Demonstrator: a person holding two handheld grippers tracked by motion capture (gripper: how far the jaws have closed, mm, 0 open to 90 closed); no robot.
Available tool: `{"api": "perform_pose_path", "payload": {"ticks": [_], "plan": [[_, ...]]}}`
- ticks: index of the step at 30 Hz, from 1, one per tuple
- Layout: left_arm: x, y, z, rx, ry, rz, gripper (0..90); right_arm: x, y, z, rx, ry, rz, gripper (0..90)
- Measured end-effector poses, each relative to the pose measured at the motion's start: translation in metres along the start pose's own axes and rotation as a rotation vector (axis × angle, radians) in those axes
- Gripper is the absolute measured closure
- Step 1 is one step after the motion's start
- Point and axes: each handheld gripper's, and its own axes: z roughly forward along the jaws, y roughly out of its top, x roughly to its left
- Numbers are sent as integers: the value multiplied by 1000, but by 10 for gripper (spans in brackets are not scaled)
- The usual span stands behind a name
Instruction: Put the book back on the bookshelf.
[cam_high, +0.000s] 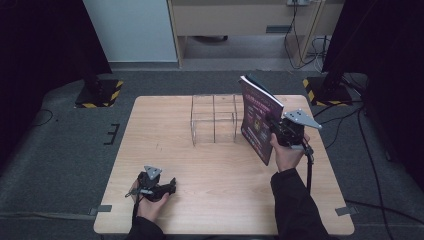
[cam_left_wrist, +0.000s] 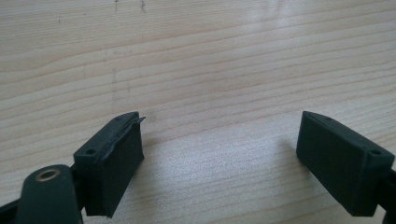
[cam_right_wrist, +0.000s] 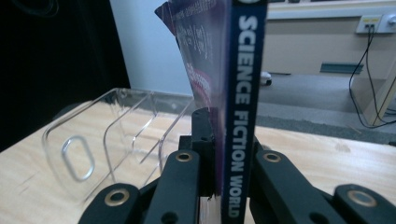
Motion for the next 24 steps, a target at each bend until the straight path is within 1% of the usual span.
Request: {"api": "perform_pose_path", "payload": {"ticks": [3,9,11,14,18,21,24], "plan": [[0,0,0,0,0,0,136,0,2,8,-18,-18,1,842],[0,0,0,1,-1,3,135,2,-2,25,-61,-50,5,842],[0,0,0,1,-1,4,135,2,-3,31,-67,-57,6,842],[0,0,0,1,-2,3,135,5,-6,39,-75,-66,-4,842],[0,0,0,0,-2,3,135,7,-11,45,-81,-70,-5,842],[0,0,0,0,-1,3,135,6,-17,47,-81,-67,7,842],[0,0,0,0,-1,3,135,6,-22,47,-83,-71,6,841]]}}
